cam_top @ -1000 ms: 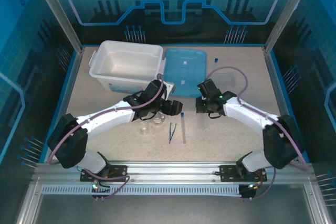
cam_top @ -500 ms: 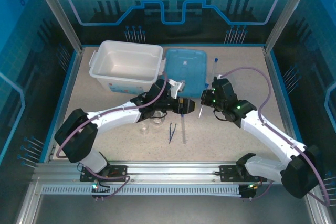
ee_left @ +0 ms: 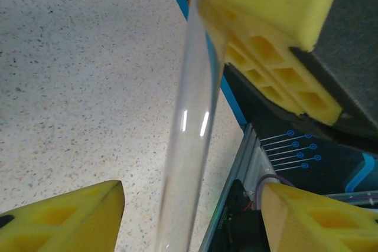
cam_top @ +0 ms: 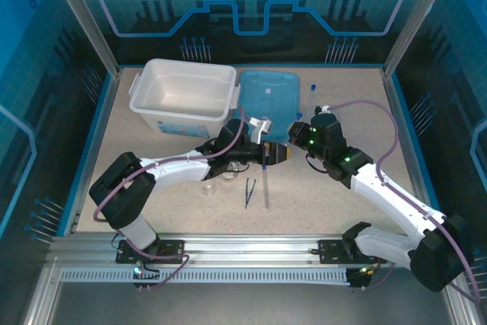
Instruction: Organize the chemistry lab equipment
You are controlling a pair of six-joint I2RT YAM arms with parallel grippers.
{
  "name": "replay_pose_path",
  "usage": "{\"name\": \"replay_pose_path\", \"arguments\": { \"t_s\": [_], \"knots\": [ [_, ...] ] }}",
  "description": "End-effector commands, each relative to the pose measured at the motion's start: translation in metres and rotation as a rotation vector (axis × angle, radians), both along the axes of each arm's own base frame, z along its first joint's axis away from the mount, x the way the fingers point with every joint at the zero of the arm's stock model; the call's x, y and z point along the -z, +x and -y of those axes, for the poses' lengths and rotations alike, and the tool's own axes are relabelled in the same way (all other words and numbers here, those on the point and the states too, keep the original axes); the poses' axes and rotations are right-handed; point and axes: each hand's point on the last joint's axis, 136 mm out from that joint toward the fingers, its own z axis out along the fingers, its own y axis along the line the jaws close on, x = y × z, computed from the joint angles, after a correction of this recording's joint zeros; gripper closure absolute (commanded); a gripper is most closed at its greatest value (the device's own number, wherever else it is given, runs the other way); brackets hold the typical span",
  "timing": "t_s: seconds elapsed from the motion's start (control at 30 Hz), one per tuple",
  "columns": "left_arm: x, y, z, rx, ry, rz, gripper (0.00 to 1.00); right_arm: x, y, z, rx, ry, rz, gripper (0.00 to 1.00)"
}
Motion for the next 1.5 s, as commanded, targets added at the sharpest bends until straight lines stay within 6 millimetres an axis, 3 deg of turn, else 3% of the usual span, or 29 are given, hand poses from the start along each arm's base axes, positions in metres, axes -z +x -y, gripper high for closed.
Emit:
{"name": "replay_pose_path", "arguments": {
  "t_s": [0.0, 0.6, 0.7, 0.83, 1.1, 1.3, 1.47],
  "knots": [
    [-0.002, -0.005, 0.005, 0.030, -0.039, -0.003, 0.41, -0.004, 0.003, -0.009, 0.006, 0.069, 0.017, 0.89],
    [0.000, -0.003, -0.003, 0.011, 0.050, 0.041, 0.88, -0.009, -0.003, -0.008, -0.002, 0.060, 0.021, 0.89],
    [0.000, -0.002, -0.005, 0.015, 0.074, 0.066, 0.90, -0.011, -0.006, -0.005, -0.008, 0.050, 0.019, 0.83],
    [0.002, -0.001, -0.012, 0.019, 0.118, 0.104, 0.91, -0.024, -0.012, 0.006, -0.018, 0.036, 0.034, 0.62],
    [0.009, -0.001, -0.022, 0.051, 0.203, 0.218, 0.91, -0.057, -0.017, 0.023, -0.200, -0.010, -0.022, 0.51],
    [0.005, -0.007, -0.027, 0.092, 0.228, 0.323, 0.90, -0.053, -0.017, 0.015, -0.397, 0.032, -0.116, 0.44],
    [-0.001, -0.014, -0.030, 0.129, 0.234, 0.387, 0.89, -0.042, -0.016, 0.012, -0.455, 0.065, -0.151, 0.41]
  ]
}}
